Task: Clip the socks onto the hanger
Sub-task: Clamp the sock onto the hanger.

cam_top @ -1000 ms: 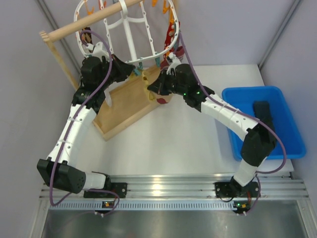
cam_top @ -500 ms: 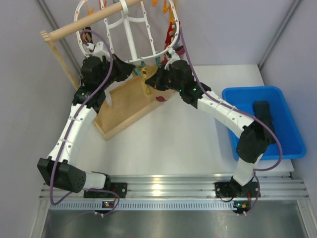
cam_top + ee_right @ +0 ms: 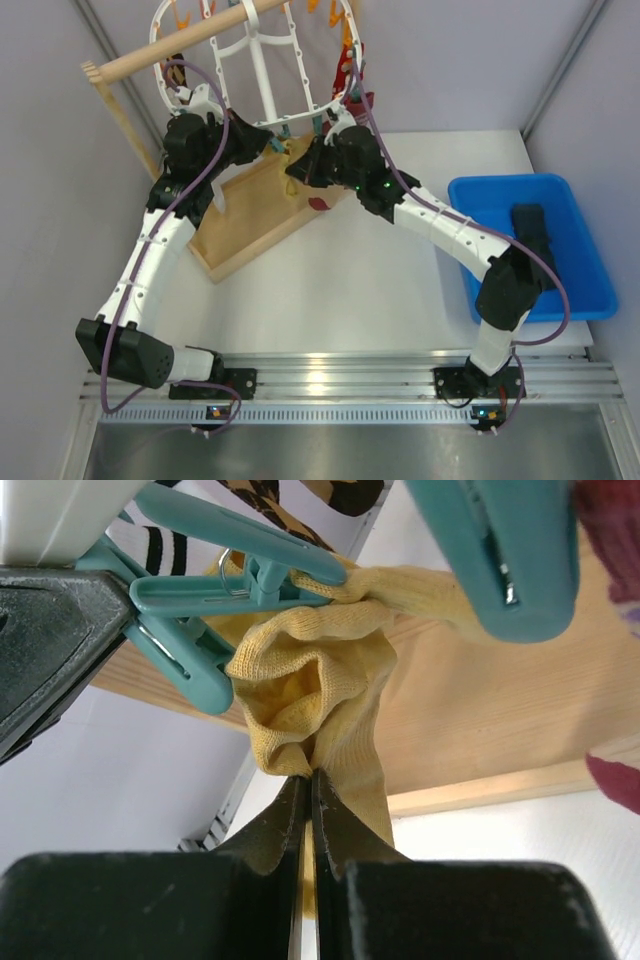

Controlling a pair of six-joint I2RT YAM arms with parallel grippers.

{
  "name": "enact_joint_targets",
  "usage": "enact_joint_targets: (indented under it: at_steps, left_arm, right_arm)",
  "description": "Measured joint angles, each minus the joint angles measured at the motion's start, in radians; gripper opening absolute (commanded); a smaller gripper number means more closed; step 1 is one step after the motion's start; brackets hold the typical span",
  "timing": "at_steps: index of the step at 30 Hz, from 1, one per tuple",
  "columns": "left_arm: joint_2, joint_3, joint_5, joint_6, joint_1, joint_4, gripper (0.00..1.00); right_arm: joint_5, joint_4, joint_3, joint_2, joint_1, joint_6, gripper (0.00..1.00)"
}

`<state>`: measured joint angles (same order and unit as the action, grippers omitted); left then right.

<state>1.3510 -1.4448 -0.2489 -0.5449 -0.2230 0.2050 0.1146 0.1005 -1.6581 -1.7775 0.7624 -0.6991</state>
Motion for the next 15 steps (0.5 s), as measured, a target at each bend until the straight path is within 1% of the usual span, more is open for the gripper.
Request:
enact_joint_targets:
  at_steps: [15]
  left_arm:
    - [0.002,0.0,0.011,0.032,0.0,0.001,0.0]
  right_arm:
    - [0.003,-0.005,-0.036,-0.001,0.026,0.003,0.0]
